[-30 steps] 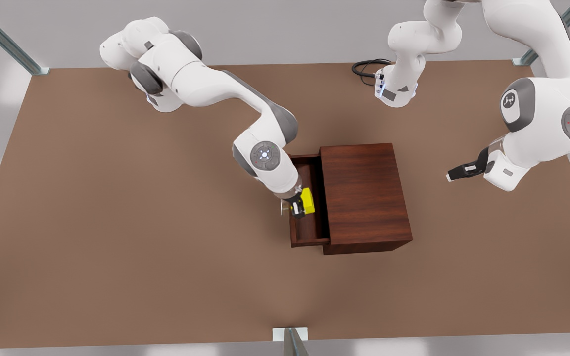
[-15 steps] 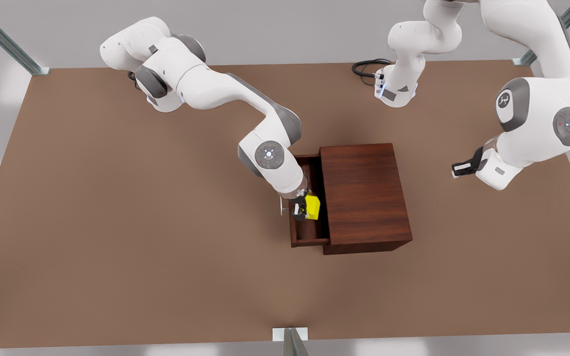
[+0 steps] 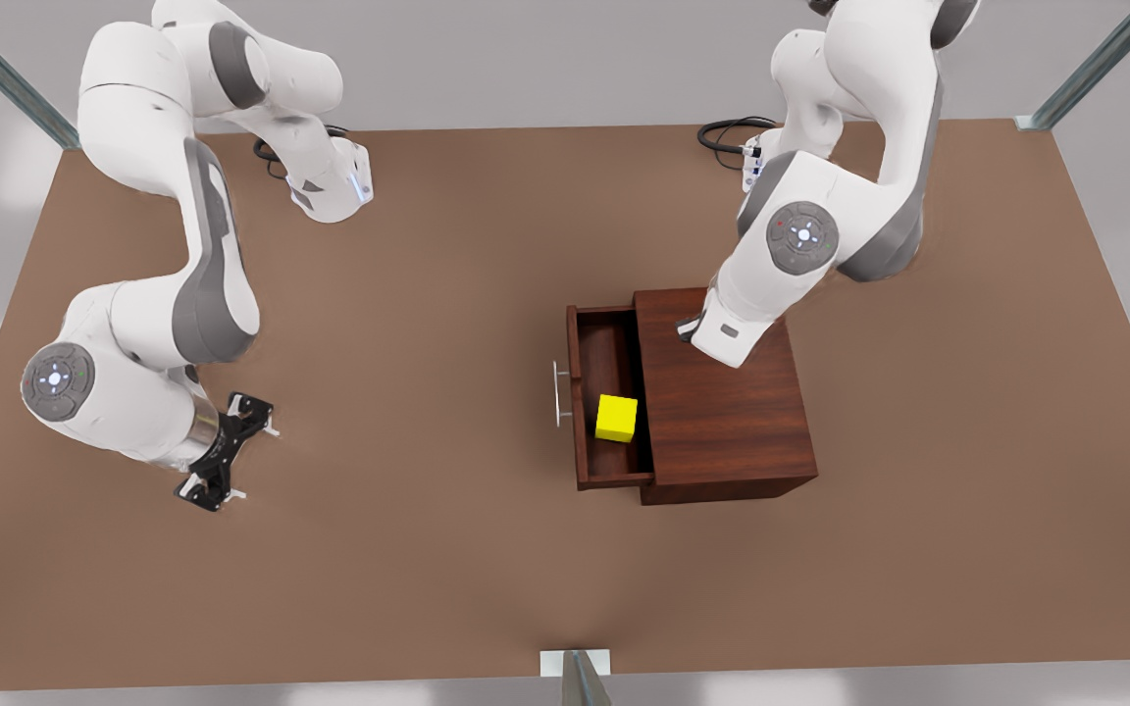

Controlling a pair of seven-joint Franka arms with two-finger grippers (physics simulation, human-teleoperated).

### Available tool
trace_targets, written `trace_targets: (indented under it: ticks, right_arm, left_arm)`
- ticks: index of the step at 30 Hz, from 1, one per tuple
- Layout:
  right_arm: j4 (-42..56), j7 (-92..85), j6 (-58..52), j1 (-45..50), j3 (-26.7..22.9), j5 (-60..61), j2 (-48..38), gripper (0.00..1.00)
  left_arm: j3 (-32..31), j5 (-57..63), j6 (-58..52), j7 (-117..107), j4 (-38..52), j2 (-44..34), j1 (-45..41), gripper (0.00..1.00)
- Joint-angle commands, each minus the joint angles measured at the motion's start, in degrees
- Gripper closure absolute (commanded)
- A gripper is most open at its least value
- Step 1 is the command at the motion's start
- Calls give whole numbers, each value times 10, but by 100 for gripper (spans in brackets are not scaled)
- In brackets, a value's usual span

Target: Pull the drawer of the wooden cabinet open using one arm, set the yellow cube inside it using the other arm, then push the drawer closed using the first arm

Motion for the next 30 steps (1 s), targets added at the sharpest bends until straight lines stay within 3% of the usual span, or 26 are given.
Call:
trace_targets:
  ticks: [1, 5, 15, 21, 30]
  right_arm:
    - [-76, -1094, -14, -9, -41, -25, -58, 0]
    - [-79, -1192, -103, -57, -59, -38, -77, 0]
    - [-78, -1164, -104, -24, -50, -40, -48, 0]
    - [-77, -1145, -105, -22, -50, -40, -47, 0]
    - [-77, -1118, -103, -11, -51, -42, -45, 0]
  left_arm:
    - [0, 7, 71, -787, 25, 27, -35, 100]
    - [0, 74, 173, -1032, 29, 82, -111, 100]
    - [4, 77, 360, -1123, 38, 175, -193, 100]
    - [4, 114, 361, -1124, 66, 245, -209, 100]
    - [18, 140, 258, -1034, 47, 227, -189, 100]
